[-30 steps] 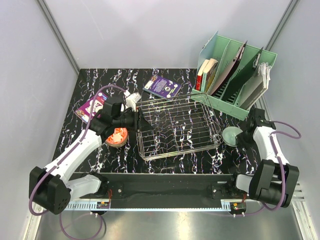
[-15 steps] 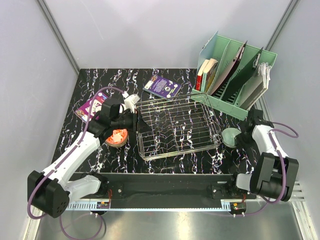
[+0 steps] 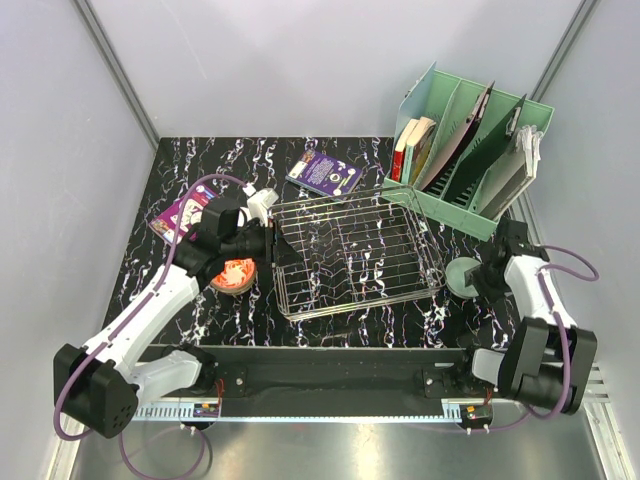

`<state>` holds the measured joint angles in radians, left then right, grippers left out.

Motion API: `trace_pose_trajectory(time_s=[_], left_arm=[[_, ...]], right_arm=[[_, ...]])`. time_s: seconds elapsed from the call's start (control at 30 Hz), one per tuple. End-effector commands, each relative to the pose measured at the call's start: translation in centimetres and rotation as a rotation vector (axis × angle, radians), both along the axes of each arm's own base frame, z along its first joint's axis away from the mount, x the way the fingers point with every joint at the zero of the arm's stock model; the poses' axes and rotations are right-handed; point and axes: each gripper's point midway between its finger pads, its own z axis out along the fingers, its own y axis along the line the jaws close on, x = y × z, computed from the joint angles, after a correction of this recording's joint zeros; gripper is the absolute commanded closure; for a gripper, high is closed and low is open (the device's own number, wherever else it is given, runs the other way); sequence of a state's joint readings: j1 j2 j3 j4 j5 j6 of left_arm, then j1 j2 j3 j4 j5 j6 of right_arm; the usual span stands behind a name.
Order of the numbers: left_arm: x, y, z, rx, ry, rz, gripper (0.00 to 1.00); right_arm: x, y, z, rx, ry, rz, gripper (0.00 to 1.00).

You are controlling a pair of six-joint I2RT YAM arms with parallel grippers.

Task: Unload the bowls from the dish rack

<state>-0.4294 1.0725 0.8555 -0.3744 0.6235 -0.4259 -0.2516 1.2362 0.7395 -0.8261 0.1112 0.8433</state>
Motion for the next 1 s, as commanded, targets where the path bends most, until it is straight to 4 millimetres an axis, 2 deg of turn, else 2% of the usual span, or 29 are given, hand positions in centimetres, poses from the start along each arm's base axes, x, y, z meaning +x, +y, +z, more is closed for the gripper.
trace_pose_trajectory(time_s=[0.0, 0.1, 0.13, 0.3, 0.4, 0.53, 0.7, 0.87, 0.93, 0.97], left_arm=[[0.3, 0.5, 0.2, 0.015, -0.032, 0.022, 0.71], [0.9, 1.3, -0.4, 0.047, -0.026, 0.074, 0.70], [1.1, 1.5, -0.4, 0.051, -0.027, 0.095, 0.69], [3.1, 4.8, -1.1, 0.184, -0.032, 0.286, 0.46], [3.8, 6.7, -1.8, 0.275, -0.030, 0.372, 0.40], [4.6, 7.8, -2.2, 0.323, -0.026, 0.418, 0.39], [5.8, 8.5, -2.4, 0.366, -0.004, 0.467, 0.39], [6.3, 8.2, -4.3, 0.410, 0.053, 0.447, 0.40], [6.6, 7.8, -4.8, 0.409, 0.074, 0.436, 0.41], [6.8, 7.3, -4.5, 0.390, 0.071, 0.421, 0.42]], right_arm=[[0.3, -0.1, 2.5, -0.017, -0.093, -0.032, 0.44], [0.1, 0.0, 4.5, -0.023, -0.131, -0.032, 0.44], [0.0, 0.1, 5.3, -0.026, -0.157, -0.031, 0.40], [-0.8, 0.8, 9.2, -0.027, -0.247, -0.010, 0.38], [-0.8, 1.4, 11.6, -0.021, -0.332, 0.027, 0.38], [-0.2, 2.3, 14.1, 0.006, -0.401, 0.086, 0.37], [0.9, 2.2, 17.8, -0.015, -0.473, 0.120, 0.37], [1.8, 2.5, 19.2, -0.003, -0.508, 0.136, 0.37], [2.1, 2.6, 19.2, 0.007, -0.510, 0.132, 0.37], [2.2, 2.7, 19.1, 0.016, -0.511, 0.137, 0.37]])
